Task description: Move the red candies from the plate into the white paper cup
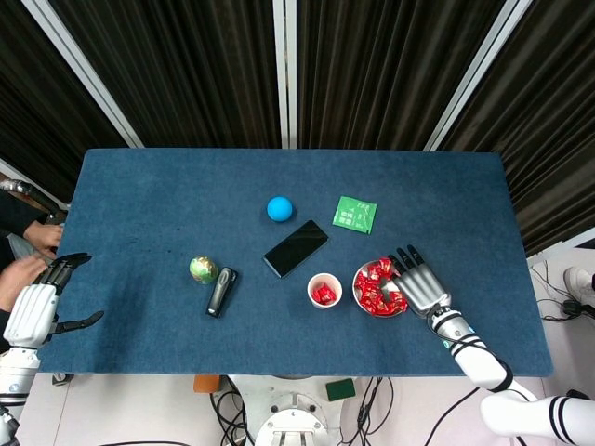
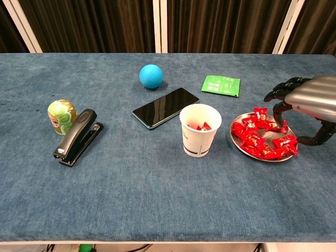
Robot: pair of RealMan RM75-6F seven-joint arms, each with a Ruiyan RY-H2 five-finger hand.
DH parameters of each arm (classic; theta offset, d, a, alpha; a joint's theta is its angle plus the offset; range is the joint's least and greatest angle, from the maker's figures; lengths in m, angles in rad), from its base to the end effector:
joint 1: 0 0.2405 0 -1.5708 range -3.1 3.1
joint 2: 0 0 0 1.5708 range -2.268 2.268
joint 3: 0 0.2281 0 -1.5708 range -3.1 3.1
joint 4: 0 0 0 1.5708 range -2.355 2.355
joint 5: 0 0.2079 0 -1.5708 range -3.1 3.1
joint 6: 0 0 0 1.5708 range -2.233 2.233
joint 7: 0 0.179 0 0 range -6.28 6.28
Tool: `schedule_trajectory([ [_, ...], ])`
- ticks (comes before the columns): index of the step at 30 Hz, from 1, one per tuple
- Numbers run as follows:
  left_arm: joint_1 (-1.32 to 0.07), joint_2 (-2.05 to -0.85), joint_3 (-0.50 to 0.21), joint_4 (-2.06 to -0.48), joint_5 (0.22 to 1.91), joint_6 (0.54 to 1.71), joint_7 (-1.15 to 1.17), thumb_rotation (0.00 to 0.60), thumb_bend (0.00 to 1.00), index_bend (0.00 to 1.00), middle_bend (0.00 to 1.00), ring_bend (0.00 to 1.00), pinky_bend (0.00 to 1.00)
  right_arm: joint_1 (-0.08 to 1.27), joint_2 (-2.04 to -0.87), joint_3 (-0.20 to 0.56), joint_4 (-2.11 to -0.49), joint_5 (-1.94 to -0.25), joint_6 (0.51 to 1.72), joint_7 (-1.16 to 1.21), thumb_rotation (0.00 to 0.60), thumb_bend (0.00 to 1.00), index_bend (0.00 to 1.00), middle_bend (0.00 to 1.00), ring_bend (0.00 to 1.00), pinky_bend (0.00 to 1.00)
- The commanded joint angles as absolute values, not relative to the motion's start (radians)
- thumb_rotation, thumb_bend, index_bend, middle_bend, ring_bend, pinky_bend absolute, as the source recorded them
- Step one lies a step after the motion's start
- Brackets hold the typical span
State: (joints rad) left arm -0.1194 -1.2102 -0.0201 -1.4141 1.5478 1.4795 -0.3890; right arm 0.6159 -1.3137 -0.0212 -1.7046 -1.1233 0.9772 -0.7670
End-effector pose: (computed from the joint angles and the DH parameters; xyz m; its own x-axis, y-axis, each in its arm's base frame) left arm -0.3025 0.2202 0.1315 0.1307 0.0408 0.9906 0.9895 -0.0671 -0.1278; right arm -0.1902 -0.2903 -0.0020 0.8137 -0.2535 0.5230 -0.5765 -0.4670 0.6705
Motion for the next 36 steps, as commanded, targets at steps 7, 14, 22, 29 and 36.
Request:
schedule_trajectory([
  [7,-0.119,-1.213,-0.020,-1.407,1.544,1.476,-0.394,0.600,0.06,0.18,0.15,0.13,0.25,0.632,-1.351,-0.033,-1.670,-1.098,0.967,-0.806,0.600,0.30,0.43,0.06,0.00,0.00],
  [14,-0.119,-1.213,-0.020,-1.405,1.544,1.476,-0.397,0.600,0.06,0.18,0.15,0.13,0.25,0.640,-1.372,-0.038,-1.654,-1.086,0.967,-0.825,0.600,0.31,0.43,0.06,0.00,0.00],
  [22,-0.118,-1.215,-0.020,-1.399,1.542,1.475,-0.401,0.600,0.06,0.18,0.16,0.13,0.25,0.650,-1.385,-0.037,-1.640,-1.065,0.974,-0.847,0.600,0.31,0.45,0.06,0.00,0.00],
  [29,-0.118,-1.216,-0.020,-1.395,1.540,1.473,-0.403,0.600,0.06,0.18,0.15,0.13,0.25,0.661,-1.401,-0.040,-1.621,-1.049,0.966,-0.857,0.600,0.31,0.48,0.06,0.00,0.00],
  [36,-0.118,-1.217,-0.021,-1.392,1.538,1.471,-0.407,0.600,0.06,0.18,0.16,0.13,0.25,0.665,-1.411,-0.045,-1.612,-1.045,0.966,-0.857,0.600,0.31,0.52,0.06,0.00,0.00],
])
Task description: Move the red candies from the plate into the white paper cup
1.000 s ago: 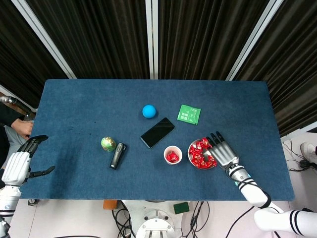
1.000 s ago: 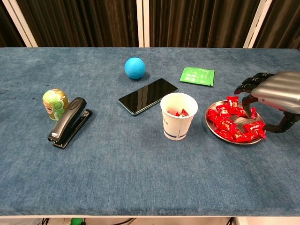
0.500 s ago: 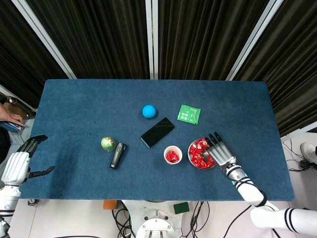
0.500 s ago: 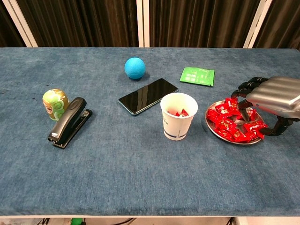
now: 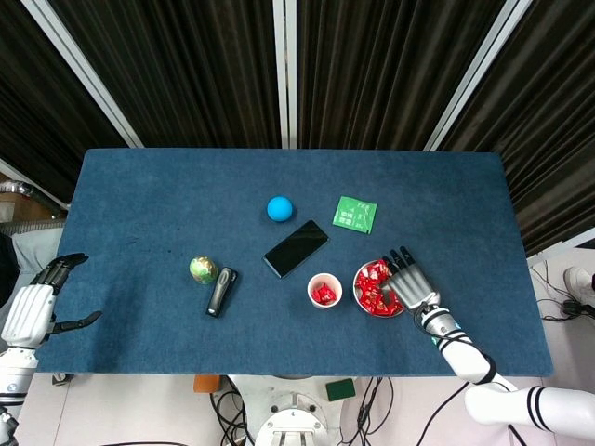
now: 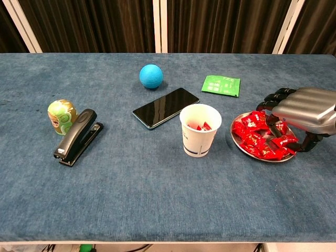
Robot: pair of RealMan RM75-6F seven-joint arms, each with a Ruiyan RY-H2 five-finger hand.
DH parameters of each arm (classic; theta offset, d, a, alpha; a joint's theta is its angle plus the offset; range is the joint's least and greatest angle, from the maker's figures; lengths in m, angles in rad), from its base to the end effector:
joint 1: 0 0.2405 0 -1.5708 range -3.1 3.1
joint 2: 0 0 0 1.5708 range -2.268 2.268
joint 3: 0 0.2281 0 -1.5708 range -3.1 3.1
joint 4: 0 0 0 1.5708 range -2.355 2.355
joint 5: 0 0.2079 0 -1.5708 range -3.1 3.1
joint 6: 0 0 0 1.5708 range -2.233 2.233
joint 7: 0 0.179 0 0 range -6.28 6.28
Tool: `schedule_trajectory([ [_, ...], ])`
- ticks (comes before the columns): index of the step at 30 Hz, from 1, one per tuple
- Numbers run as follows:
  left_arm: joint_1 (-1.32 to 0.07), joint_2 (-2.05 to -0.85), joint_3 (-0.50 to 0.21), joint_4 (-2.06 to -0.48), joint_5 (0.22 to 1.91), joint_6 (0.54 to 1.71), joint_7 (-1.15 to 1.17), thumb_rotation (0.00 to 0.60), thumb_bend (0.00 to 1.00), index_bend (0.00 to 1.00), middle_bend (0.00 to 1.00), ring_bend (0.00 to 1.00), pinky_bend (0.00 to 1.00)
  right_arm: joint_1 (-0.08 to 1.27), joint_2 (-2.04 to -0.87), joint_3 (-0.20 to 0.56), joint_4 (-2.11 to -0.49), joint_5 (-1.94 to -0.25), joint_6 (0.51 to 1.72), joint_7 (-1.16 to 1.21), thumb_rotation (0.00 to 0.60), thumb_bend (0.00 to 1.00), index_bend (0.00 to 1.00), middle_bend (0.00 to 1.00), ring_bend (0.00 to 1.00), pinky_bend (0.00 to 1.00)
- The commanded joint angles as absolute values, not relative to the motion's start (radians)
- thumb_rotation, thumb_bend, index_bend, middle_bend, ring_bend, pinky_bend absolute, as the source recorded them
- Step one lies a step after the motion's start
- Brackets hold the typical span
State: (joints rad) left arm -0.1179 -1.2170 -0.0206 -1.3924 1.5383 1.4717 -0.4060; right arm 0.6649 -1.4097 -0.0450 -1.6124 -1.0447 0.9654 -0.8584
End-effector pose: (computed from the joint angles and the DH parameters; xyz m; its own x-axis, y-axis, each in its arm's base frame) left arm -0.3084 0.2203 0.1315 0.1277 0.0433 0.9909 0.9907 -0.0526 -0.1253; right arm -0.1949 -0.2965 -0.0270 0.8597 -0.2485 0.4462 -0.5090 -0.4889 0.7085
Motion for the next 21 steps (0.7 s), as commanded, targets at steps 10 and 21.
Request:
schedule_trajectory([
  [10,-0.117,-1.216,-0.021,-1.392,1.539,1.474,-0.408,0.600,0.06,0.18,0.15,0.13,0.25,0.656,-1.396,-0.038,-1.621,-1.102,1.000,-0.797,0.600,0.35,0.61,0.06,0.00,0.00],
  [21,-0.117,-1.208,-0.025,-1.405,1.540,1.481,-0.401,0.600,0.06,0.18,0.16,0.13,0.25,0.647,-1.310,0.011,-1.746,-1.267,1.104,-0.710,0.600,0.35,0.62,0.06,0.00,0.00],
])
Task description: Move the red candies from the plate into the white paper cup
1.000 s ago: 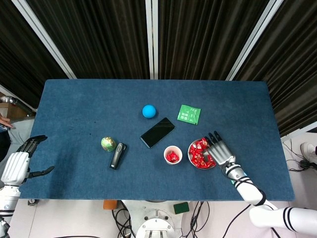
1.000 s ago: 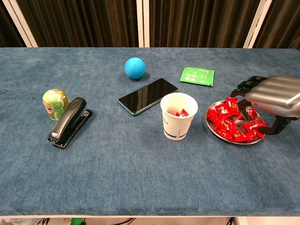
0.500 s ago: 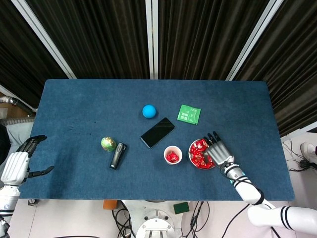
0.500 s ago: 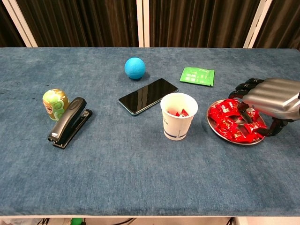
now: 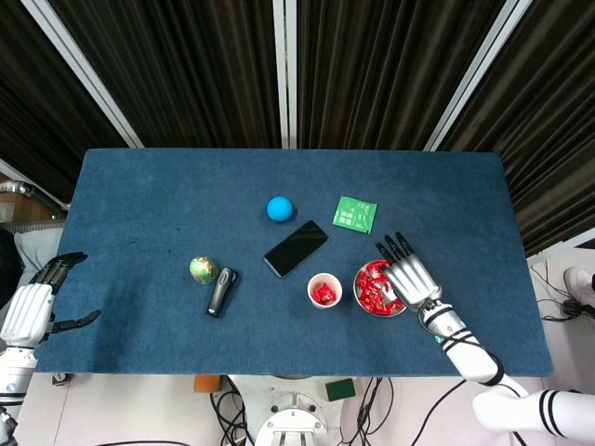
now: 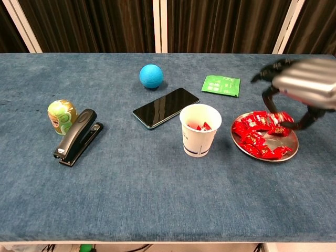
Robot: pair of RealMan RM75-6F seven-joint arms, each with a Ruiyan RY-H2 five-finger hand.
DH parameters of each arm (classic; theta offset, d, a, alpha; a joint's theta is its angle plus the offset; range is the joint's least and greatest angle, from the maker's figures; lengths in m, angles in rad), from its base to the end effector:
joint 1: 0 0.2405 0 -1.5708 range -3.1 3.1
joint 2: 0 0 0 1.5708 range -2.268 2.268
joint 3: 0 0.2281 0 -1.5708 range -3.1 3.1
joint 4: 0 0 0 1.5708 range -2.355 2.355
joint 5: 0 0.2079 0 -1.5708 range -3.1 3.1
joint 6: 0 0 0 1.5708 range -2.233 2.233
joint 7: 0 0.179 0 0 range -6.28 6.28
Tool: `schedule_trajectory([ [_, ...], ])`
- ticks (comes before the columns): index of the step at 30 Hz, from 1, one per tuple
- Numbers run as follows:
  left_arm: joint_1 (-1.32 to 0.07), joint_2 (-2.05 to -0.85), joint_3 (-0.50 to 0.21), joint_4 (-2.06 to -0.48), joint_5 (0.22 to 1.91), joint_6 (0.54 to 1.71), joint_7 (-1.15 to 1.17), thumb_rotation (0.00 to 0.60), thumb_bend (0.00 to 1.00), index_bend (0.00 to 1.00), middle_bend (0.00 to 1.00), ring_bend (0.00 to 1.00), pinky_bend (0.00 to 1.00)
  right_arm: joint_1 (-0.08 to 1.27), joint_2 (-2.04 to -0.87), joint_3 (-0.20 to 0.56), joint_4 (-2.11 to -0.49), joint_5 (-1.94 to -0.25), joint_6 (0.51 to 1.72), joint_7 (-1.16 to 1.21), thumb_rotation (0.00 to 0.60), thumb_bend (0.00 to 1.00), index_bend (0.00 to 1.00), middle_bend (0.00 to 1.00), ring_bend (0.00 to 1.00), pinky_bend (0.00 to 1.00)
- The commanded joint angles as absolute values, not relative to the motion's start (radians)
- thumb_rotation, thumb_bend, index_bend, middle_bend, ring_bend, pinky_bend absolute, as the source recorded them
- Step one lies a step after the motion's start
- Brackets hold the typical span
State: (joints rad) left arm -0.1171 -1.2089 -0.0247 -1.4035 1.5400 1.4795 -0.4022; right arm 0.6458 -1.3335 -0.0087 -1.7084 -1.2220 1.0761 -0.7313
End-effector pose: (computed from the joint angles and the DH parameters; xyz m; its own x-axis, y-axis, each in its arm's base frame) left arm -0.3060 0.2208 0.1347 0.1279 0.0331 0.9912 0.9904 -0.0578 -0.1259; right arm -0.1558 -0.2996 0.0068 0.7949 -0.1104 0.5966 -0.5666 -0.4867 0.6649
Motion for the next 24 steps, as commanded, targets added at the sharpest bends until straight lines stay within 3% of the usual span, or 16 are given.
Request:
schedule_trajectory([
  [1,-0.117,-1.207,-0.026,-1.407,1.540,1.482,-0.400,0.600,0.06,0.18,0.16,0.13,0.25,0.649,-1.307,0.016,-1.756,-1.283,1.109,-0.706,0.600,0.35,0.62,0.06,0.00,0.00],
  [9,-0.116,-1.201,-0.027,-1.419,1.541,1.484,-0.391,0.600,0.06,0.18,0.15,0.13,0.25,0.693,-1.348,0.068,-1.785,-1.361,1.103,-0.684,0.600,0.35,0.62,0.07,0.00,0.00],
  [19,-0.112,-1.202,-0.027,-1.413,1.534,1.484,-0.397,0.600,0.06,0.18,0.15,0.13,0.25,0.739,-1.424,0.074,-1.771,-1.347,1.031,-0.733,0.600,0.34,0.61,0.07,0.00,0.00],
  [22,-0.111,-1.203,-0.027,-1.409,1.535,1.485,-0.401,0.600,0.06,0.18,0.15,0.13,0.25,0.744,-1.434,0.074,-1.766,-1.346,1.022,-0.732,0.600,0.32,0.55,0.07,0.00,0.00],
  [24,-0.110,-1.204,-0.027,-1.407,1.535,1.487,-0.402,0.600,0.06,0.18,0.15,0.13,0.25,0.747,-1.437,0.074,-1.763,-1.349,1.018,-0.728,0.600,0.30,0.45,0.06,0.00,0.00],
])
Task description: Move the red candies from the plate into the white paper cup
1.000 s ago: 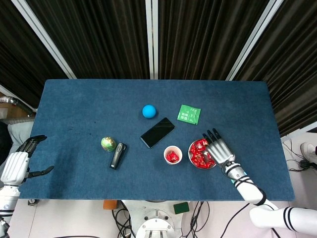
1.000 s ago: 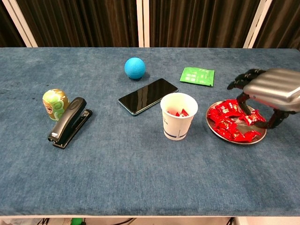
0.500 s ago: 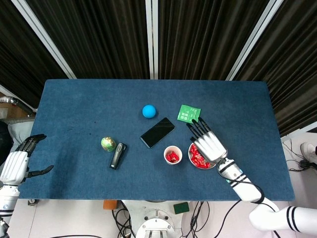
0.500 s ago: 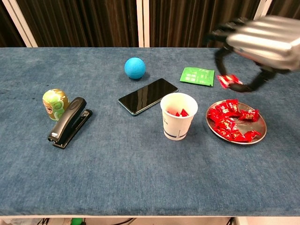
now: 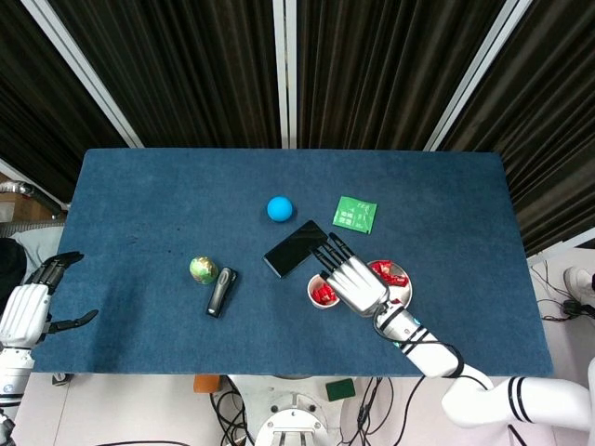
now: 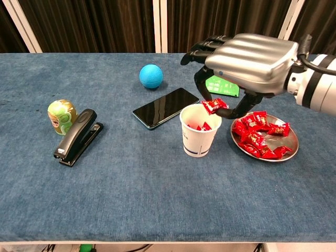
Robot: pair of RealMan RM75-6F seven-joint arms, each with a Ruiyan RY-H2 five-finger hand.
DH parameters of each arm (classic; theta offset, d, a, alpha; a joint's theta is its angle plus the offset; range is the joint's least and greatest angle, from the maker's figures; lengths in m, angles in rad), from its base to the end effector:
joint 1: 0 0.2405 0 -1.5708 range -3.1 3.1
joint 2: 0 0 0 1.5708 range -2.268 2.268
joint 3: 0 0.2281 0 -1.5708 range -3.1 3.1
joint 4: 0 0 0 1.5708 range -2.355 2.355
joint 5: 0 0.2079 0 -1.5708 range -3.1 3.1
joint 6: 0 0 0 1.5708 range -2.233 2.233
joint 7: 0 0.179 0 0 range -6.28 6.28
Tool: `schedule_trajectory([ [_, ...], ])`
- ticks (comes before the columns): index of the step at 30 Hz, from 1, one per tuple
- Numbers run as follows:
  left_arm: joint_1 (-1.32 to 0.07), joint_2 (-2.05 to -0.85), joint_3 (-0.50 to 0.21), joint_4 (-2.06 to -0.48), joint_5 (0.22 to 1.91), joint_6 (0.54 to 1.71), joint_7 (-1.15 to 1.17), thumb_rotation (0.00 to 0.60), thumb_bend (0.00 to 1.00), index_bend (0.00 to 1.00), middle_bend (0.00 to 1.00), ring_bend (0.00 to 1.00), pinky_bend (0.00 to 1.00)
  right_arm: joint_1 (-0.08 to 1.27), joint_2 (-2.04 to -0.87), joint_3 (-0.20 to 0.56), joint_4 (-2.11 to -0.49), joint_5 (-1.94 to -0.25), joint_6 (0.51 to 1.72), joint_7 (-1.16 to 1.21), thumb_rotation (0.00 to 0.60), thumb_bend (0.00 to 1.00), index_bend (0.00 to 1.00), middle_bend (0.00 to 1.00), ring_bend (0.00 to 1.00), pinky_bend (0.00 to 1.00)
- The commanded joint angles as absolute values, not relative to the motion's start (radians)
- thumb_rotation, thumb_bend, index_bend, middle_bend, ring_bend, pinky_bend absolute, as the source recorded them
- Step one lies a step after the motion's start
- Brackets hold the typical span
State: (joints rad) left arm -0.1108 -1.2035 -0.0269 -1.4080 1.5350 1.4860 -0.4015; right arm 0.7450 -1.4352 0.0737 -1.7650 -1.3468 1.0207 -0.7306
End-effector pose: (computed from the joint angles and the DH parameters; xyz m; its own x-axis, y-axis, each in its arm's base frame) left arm -0.3071 0.2194 0.1377 0.1283 0.0238 0.9915 0.9906 -0.0502 -0.1270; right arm -0.0612 -0.2886 -0.0199 0.7107 0.0127 0.7034 -0.5151 -0.6717 0.5325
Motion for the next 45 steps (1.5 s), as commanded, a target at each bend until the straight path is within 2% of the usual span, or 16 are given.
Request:
schedule_trajectory([
  [1,-0.110,-1.204,-0.027,-1.406,1.535,1.487,-0.403,0.600,0.06,0.18,0.15,0.13,0.25,0.748,-1.439,0.074,-1.762,-1.351,1.018,-0.725,0.600,0.29,0.41,0.06,0.00,0.00],
  [4,-0.110,-1.206,-0.027,-1.405,1.536,1.487,-0.404,0.600,0.06,0.18,0.15,0.13,0.25,0.749,-1.440,0.074,-1.761,-1.359,1.019,-0.717,0.600,0.28,0.30,0.05,0.00,0.00],
  [12,-0.108,-1.206,-0.026,-1.405,1.537,1.489,-0.404,0.600,0.06,0.18,0.15,0.13,0.25,0.720,-1.403,0.065,-1.769,-1.394,1.064,-0.688,0.600,0.28,0.28,0.05,0.00,0.00],
  [23,-0.114,-1.212,-0.024,-1.402,1.543,1.482,-0.404,0.600,0.06,0.18,0.16,0.13,0.25,0.649,-1.333,0.045,-1.686,-1.314,1.079,-0.615,0.600,0.28,0.30,0.05,0.00,0.00],
  [34,-0.115,-1.211,-0.024,-1.406,1.544,1.480,-0.400,0.600,0.06,0.18,0.15,0.13,0.25,0.625,-1.352,0.022,-1.604,-1.232,1.026,-0.615,0.600,0.29,0.33,0.05,0.00,0.00],
  [45,-0.116,-1.209,-0.025,-1.406,1.545,1.483,-0.405,0.600,0.06,0.18,0.15,0.13,0.25,0.602,-1.381,-0.001,-1.554,-1.178,1.003,-0.635,0.600,0.29,0.43,0.05,0.00,0.00],
])
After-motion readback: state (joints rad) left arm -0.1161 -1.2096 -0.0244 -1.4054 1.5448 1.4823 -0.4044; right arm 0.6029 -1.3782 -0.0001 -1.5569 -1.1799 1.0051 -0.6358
